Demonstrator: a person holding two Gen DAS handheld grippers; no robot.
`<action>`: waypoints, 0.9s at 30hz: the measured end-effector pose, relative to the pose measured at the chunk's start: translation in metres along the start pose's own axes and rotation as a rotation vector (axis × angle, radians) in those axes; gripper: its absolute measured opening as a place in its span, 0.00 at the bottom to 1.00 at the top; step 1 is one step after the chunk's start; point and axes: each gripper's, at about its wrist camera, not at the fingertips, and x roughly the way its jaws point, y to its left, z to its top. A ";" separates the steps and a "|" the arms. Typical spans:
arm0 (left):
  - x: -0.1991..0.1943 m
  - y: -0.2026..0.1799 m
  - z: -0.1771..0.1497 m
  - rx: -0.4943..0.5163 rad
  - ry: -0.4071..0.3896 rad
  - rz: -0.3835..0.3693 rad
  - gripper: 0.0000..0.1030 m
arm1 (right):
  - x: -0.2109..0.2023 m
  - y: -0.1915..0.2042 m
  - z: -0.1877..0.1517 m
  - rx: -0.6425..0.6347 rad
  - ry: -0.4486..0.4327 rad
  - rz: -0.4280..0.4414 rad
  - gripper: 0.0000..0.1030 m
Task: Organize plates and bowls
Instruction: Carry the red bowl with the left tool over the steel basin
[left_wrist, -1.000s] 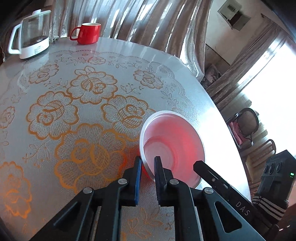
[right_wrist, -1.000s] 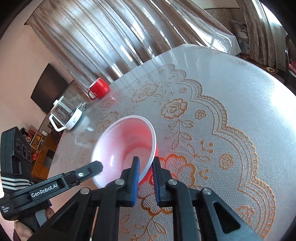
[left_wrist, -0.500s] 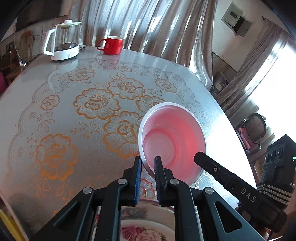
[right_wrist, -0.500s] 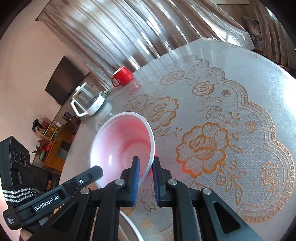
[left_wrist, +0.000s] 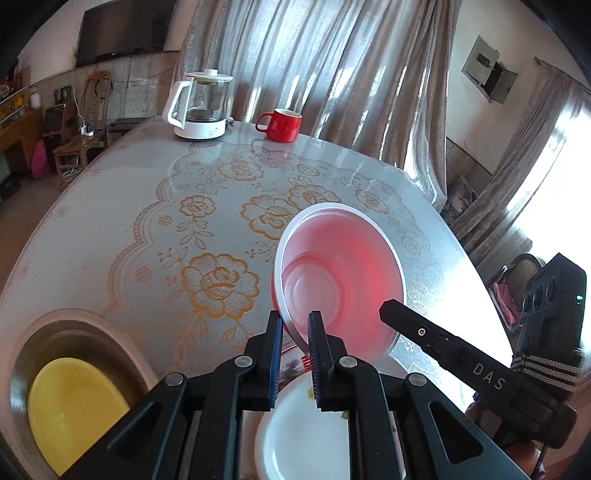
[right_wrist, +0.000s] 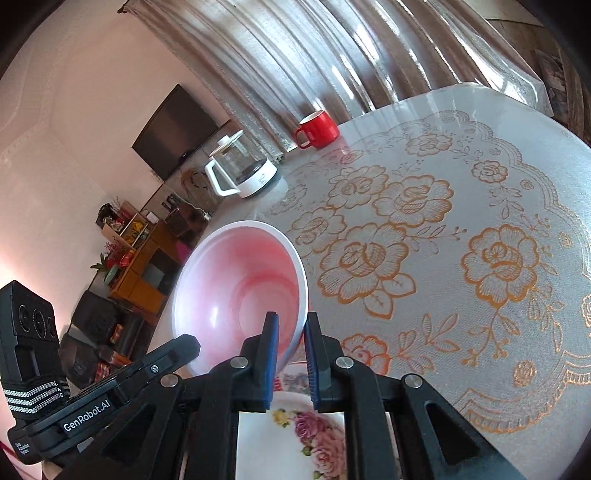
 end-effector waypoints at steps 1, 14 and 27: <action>-0.004 0.005 -0.003 -0.006 -0.004 0.003 0.13 | 0.002 0.005 -0.003 -0.007 0.007 0.005 0.12; -0.051 0.076 -0.042 -0.130 -0.029 0.044 0.14 | 0.027 0.069 -0.041 -0.095 0.098 0.089 0.12; -0.102 0.126 -0.069 -0.214 -0.085 0.078 0.14 | 0.048 0.134 -0.074 -0.198 0.180 0.171 0.12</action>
